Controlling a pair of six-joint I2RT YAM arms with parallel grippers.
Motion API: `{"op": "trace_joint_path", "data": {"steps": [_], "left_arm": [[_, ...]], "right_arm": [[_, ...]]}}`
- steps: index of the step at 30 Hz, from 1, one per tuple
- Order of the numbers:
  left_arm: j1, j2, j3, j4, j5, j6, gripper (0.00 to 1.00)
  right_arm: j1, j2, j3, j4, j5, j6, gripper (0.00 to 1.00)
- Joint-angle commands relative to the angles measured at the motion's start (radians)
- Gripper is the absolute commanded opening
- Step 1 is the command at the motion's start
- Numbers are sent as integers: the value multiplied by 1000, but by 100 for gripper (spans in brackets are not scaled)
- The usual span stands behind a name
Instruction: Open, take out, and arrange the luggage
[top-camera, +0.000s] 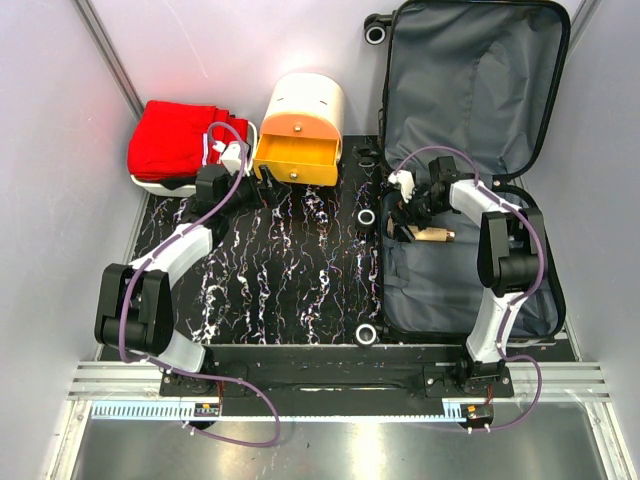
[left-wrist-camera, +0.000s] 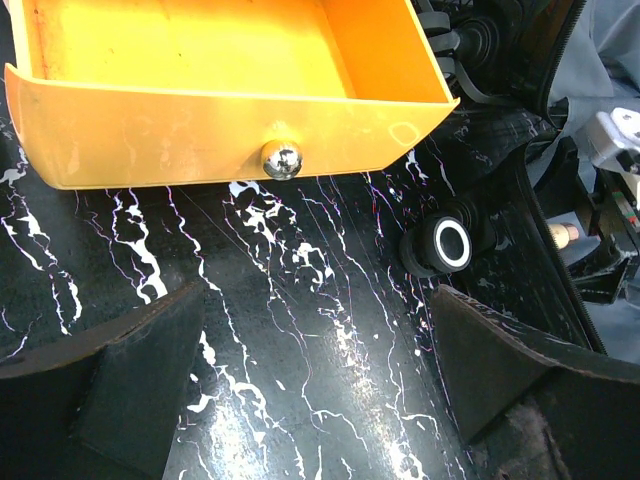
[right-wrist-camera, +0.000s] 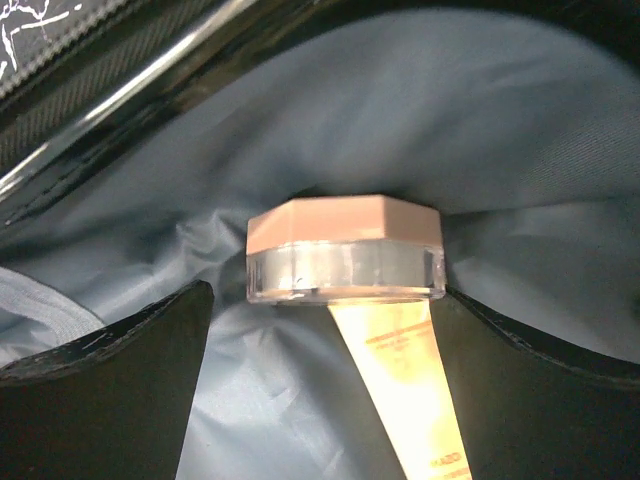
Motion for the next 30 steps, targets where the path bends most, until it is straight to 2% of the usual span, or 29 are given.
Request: {"op": "trace_joint_path", "data": {"steps": [1,8,21,27,30], "left_arm": [[5,2,37,34,22,-9,99],[4,12,47,33,28,-5,99],[5,15,59,20,62,6,99],[5,16,71,7,74,29,99],[5,16,79,-3,77,37,99]], "right_arm": [[14,-108,-72,156,12,32,97],[17,-108,-88,218,17,48,98],[32,-76,-79,168,0,-15,95],[34,-64,-72,147,-2,-30,87],[34,-65,-66,147,6,-34,75]]}}
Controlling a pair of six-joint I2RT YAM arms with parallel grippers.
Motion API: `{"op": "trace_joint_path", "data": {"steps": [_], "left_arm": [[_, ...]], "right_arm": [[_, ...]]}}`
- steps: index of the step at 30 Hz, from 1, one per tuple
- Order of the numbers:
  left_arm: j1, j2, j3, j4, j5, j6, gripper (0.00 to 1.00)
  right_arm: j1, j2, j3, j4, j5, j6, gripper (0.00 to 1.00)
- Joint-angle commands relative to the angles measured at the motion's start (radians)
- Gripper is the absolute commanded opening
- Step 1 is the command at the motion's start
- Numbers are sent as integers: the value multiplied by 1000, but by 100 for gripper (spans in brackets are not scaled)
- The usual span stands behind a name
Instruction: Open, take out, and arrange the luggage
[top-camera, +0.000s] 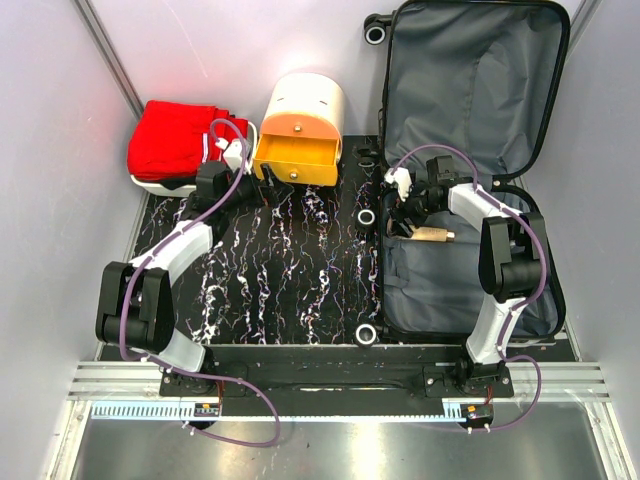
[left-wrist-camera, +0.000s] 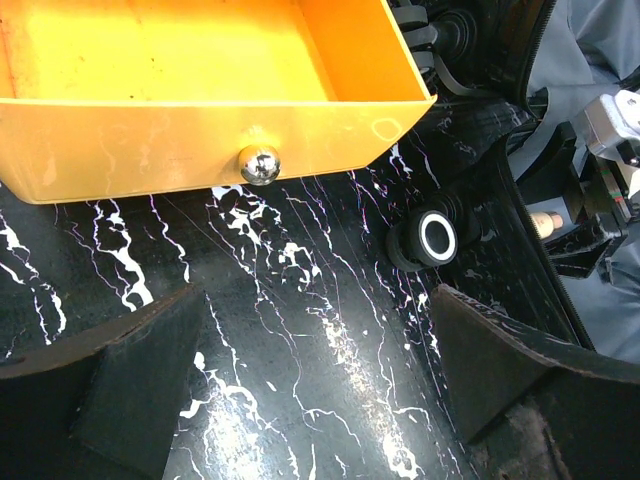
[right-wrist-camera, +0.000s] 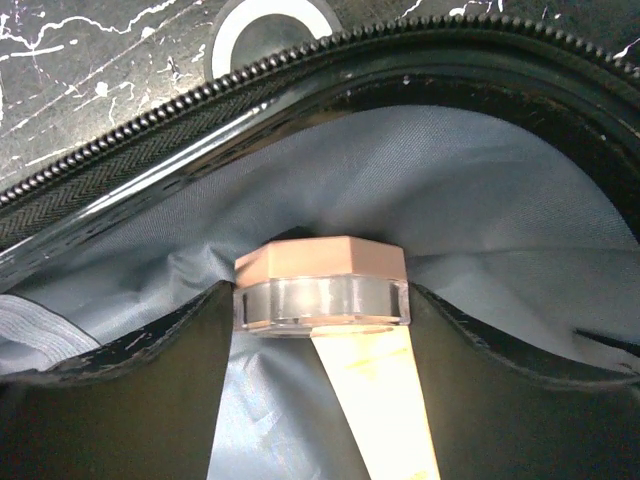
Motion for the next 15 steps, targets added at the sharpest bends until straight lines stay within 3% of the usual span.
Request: {"op": "trace_joint_path", "data": {"steps": [1,5,10,15], "left_arm": [[3,4,56,12,32,30,99],[2,6,85,-4,72,59,99],[-1,35,181,-105,192,134,99],[-9,50,252,-126,311,203,99]], "right_arm": [[6,-4,21,-6,6,-25,71],[4,-45,8,-15,17,-47,52],[-23,-128,50,-63,-57,-7,43],[-42,-204,123,-130,-138,70,40]]}}
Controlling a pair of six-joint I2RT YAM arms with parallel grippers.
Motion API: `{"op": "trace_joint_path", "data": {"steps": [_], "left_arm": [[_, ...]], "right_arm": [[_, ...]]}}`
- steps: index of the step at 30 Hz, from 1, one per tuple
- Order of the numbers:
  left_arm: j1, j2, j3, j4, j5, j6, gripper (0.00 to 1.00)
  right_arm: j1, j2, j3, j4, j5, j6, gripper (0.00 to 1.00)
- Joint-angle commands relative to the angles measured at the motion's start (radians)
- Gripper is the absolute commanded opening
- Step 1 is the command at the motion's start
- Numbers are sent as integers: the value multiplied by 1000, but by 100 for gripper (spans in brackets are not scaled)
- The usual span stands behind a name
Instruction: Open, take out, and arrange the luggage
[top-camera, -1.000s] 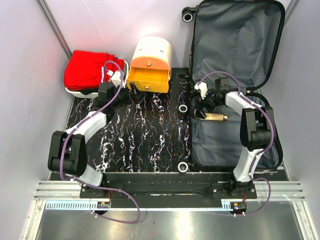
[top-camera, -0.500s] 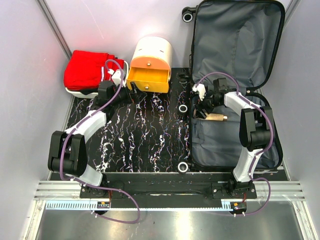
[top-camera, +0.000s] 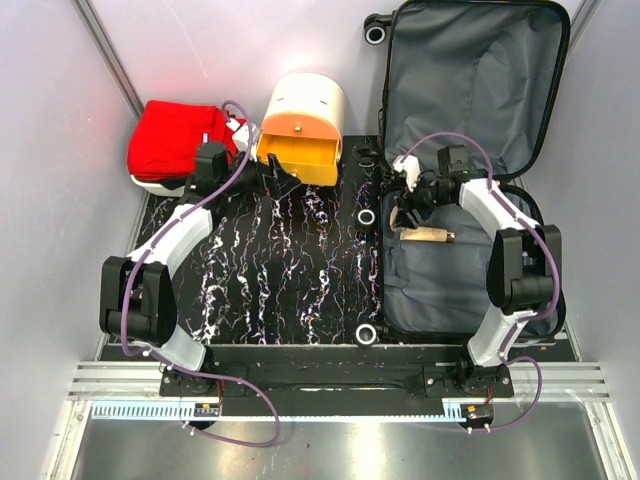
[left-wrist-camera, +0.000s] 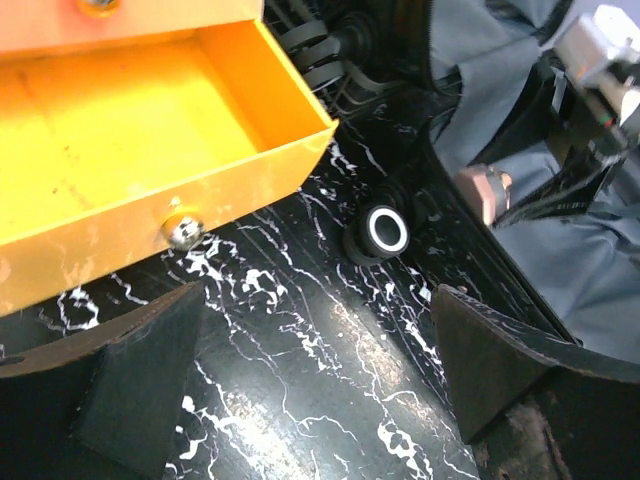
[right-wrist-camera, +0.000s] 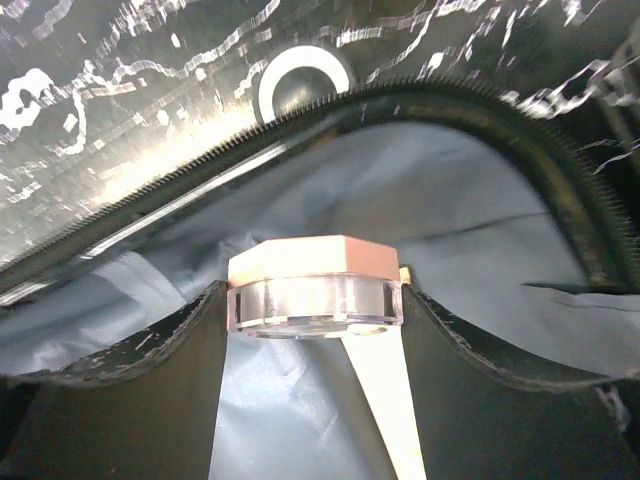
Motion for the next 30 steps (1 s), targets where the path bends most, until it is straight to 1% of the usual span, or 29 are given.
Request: {"op": "trace_joint_path", "data": {"steps": [1,3,4,5,7,8,10,11,14,17,18,20,21,27,29,30], "left_arm": [[-9,6,95,-24,181,103,99],[-15,1,118,-21,233,153,99],[-18,-5,123,-19,282,182,99],[-35,-26,126,-19,299,269,99],[-70,-55,123,-27,350,391,99],[-87,-89,120,-42,365,546,99],[-141,-123,110,-120,379,713,99],[-156,-150,104,-137,385,850,99],[-216,-175,62,-101,395,984,99],[-268,-181,26,45,395,988,99],[-282,-184,14,132,392,982,99],[-319,-187,-15,210,393,960,99],[-330,-184,-18,237,407,960,99],[-399,-195,-55,261,474,957,99],[-419,-198,-72,292,474,930,99],[-423,-198,-77,333,470,913,99]], "right_arm": [[-21,-130,122,-54,-119,77,40],[-31,-168,145,-81,-176,116,39],[-32,-181,171,-95,-201,124,38],[-34,-191,187,-111,-225,132,37],[-34,-219,229,-155,-306,161,36],[-35,-224,246,-167,-361,199,35],[-32,-227,293,-216,-421,227,34],[-34,-225,305,-230,-475,255,33],[-28,-227,320,-259,-568,307,33],[-14,-228,308,-290,-632,312,33],[-8,-233,300,-298,-644,312,33],[11,-239,294,-310,-667,307,33],[17,-250,288,-315,-672,307,33],[52,-276,273,-322,-693,313,33],[64,-284,270,-330,-702,310,33],[72,-287,270,-332,-704,309,33]]}}
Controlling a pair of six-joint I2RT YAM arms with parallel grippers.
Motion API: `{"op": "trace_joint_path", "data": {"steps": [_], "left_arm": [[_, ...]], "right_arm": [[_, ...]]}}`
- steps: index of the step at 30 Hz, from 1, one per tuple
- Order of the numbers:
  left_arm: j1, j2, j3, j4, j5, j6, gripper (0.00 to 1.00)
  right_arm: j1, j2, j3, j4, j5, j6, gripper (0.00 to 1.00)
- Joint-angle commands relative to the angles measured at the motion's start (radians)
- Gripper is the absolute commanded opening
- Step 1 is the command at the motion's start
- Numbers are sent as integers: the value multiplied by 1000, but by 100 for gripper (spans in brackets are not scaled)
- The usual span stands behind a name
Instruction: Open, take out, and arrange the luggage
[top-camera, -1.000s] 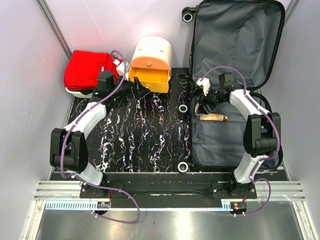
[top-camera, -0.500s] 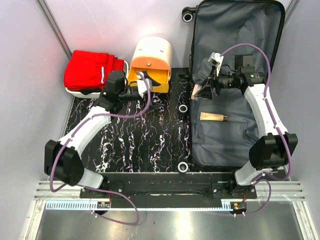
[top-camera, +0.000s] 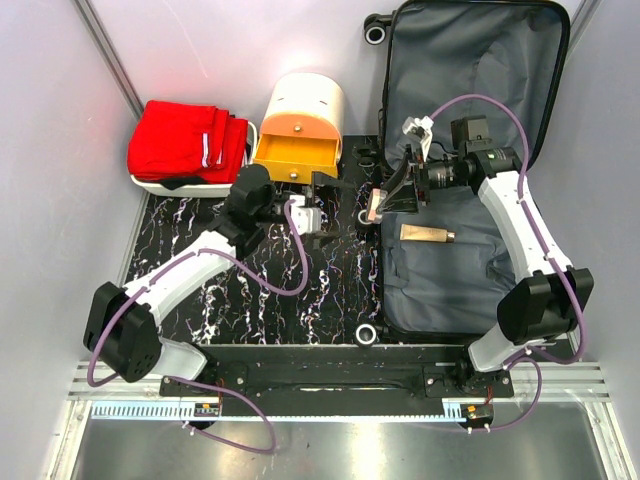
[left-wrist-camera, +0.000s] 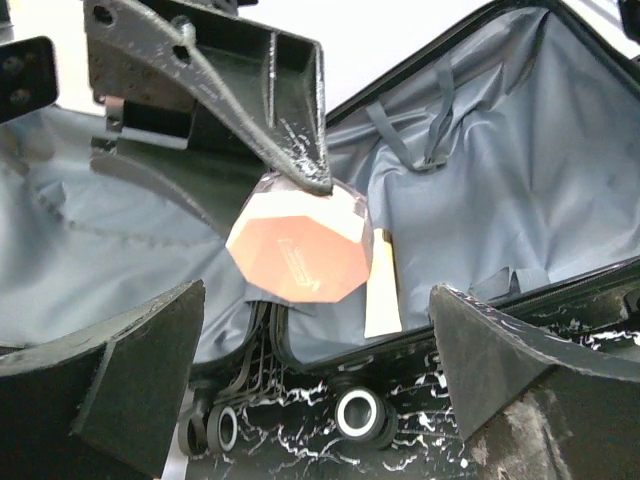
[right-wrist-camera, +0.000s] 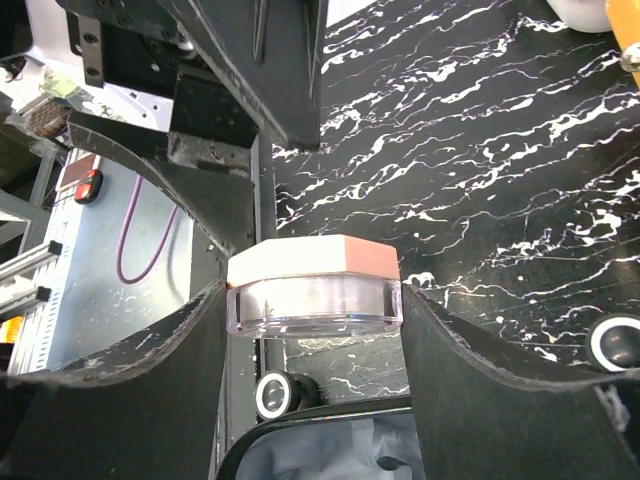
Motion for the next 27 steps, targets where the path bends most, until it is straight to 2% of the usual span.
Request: {"op": "trace_joint_path", "data": {"steps": [1,10,23,27], "left_arm": [[-30,-21,-30,185,74,-38,99],[-60,-7,-64,332,63,-69,99],[-84,-6,-71,256,94,-44,95],[-83,8,-59,250,68,-73,87]], "right_arm": [[34,-66,-2,-13,-71,8,33],[107,-81,-38,-15,-70,6,32],[112,-67,-12,-1,-86,19,31],[113,-75,-16,-1,-93,25,31]]}}
